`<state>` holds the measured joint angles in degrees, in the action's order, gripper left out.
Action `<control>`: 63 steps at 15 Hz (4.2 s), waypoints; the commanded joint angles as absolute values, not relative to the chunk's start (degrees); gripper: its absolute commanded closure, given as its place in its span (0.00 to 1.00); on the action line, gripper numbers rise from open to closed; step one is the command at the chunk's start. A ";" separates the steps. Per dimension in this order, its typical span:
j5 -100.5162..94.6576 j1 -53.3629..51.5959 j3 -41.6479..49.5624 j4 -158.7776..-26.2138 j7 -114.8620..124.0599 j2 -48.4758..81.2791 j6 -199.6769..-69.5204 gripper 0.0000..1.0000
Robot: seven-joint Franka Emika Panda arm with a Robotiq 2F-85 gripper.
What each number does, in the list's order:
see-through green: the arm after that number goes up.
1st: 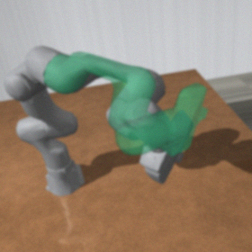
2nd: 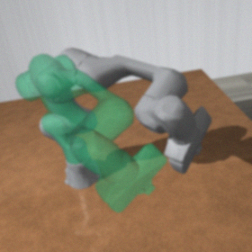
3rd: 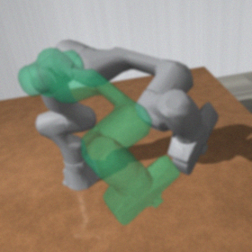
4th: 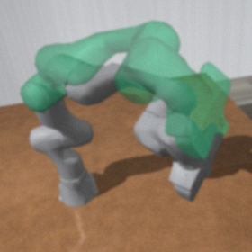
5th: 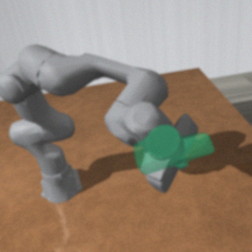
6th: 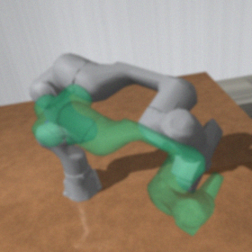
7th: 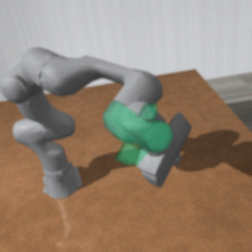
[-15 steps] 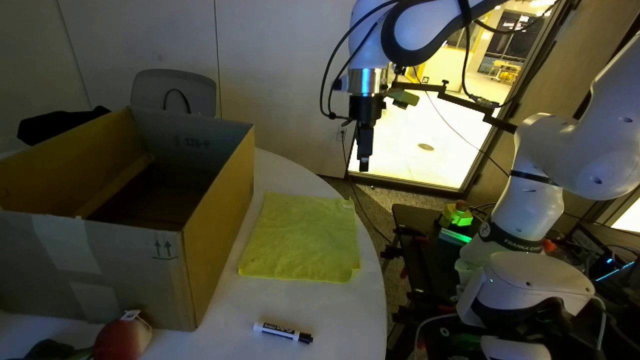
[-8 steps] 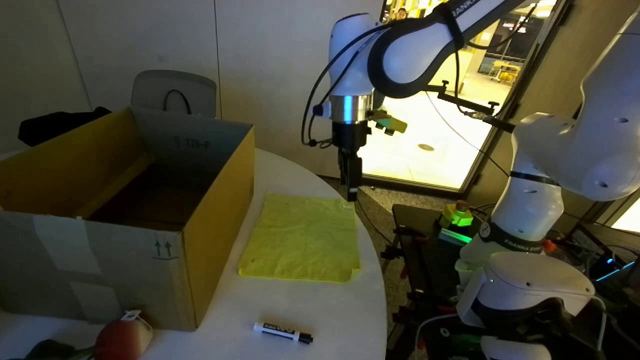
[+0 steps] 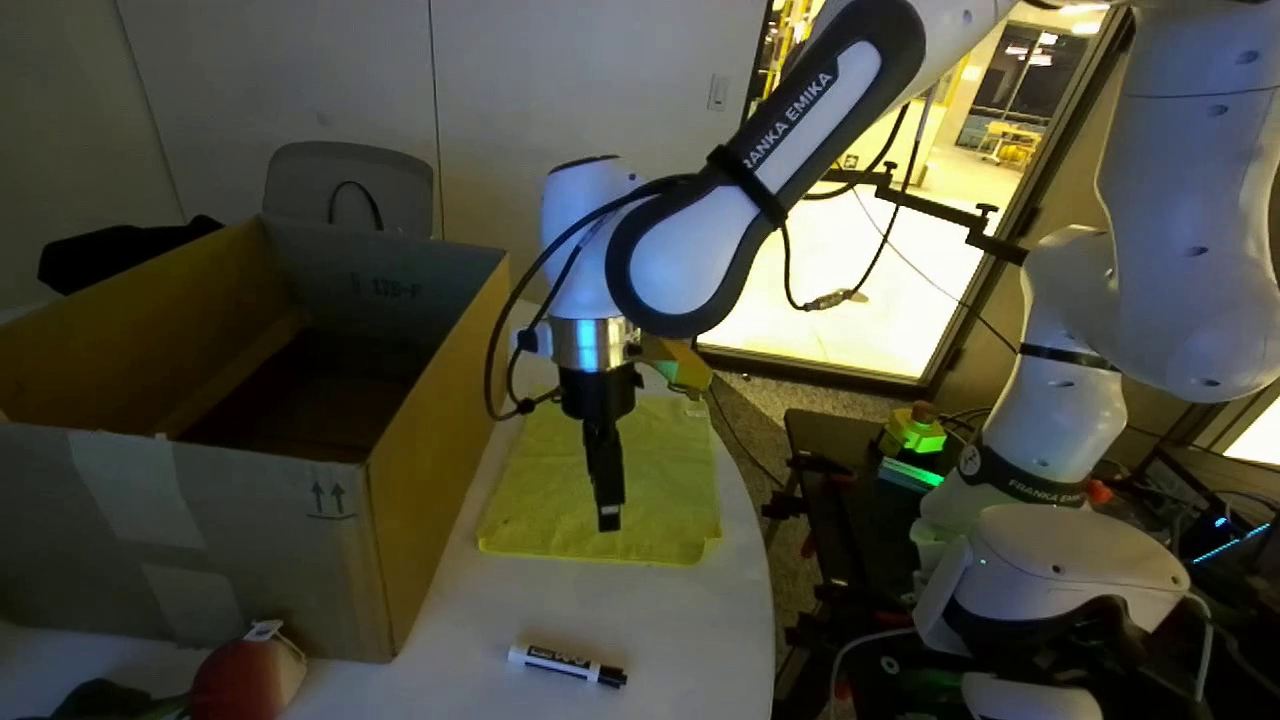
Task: Pick up the marker and wrap it on the cloth, then pick up the cloth and put it in the box
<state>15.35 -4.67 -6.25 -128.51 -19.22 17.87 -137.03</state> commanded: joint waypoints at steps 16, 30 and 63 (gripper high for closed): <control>18.37 -5.24 -18.37 -127.03 -21.31 31.75 -151.02 0.00; -0.93 -20.20 -5.89 -120.96 -0.12 40.45 -164.21 0.40; -5.91 5.87 -0.44 -124.41 -9.65 34.66 -153.38 0.88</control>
